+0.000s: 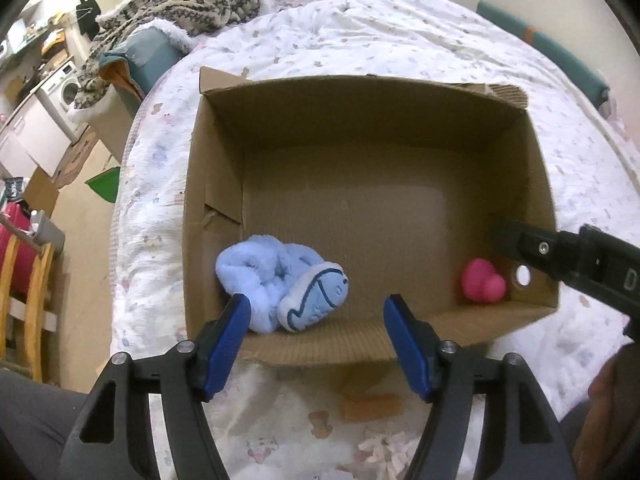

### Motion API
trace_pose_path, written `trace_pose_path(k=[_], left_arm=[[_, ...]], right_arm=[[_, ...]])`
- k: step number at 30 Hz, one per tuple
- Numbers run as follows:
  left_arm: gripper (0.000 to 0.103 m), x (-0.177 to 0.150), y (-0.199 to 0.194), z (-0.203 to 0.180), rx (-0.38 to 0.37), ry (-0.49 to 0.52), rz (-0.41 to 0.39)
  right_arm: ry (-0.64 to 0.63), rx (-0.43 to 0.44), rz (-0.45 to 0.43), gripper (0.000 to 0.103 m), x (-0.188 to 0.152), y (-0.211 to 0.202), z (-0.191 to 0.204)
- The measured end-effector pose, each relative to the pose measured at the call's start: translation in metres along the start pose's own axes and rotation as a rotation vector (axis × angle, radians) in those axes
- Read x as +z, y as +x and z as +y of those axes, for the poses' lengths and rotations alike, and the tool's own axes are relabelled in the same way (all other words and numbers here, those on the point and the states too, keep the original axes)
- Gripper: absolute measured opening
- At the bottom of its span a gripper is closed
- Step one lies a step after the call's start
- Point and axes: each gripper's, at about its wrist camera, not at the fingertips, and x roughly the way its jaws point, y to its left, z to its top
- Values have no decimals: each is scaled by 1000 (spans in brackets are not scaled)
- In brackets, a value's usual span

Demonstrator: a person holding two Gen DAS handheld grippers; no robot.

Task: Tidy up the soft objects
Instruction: 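Withdraw both tools from the box toward the remaining items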

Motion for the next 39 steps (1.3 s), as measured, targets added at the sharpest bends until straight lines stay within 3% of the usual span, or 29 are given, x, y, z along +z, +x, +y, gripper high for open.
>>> trace_pose_path(k=[10, 20, 29, 33, 37, 39], left_arm=[[66, -21, -36, 35, -37, -47, -46], [67, -57, -49, 79, -79, -109, -13], [67, -88, -35, 84, -147, -157, 113], [67, -103, -18, 66, -147, -86, 220], [67, -120, 6, 57, -192, -96, 311], [67, -128, 18, 48, -163, -52, 360]], right_arm=[[-58, -45, 11, 84, -27, -21, 6], [-38, -56, 42, 84, -54, -40, -2], [23, -77, 154, 84, -94, -24, -16], [24, -96, 165, 84, -111, -23, -19], [39, -92, 182, 84, -126, -16, -24], [24, -101, 192, 84, -132, -12, -25]])
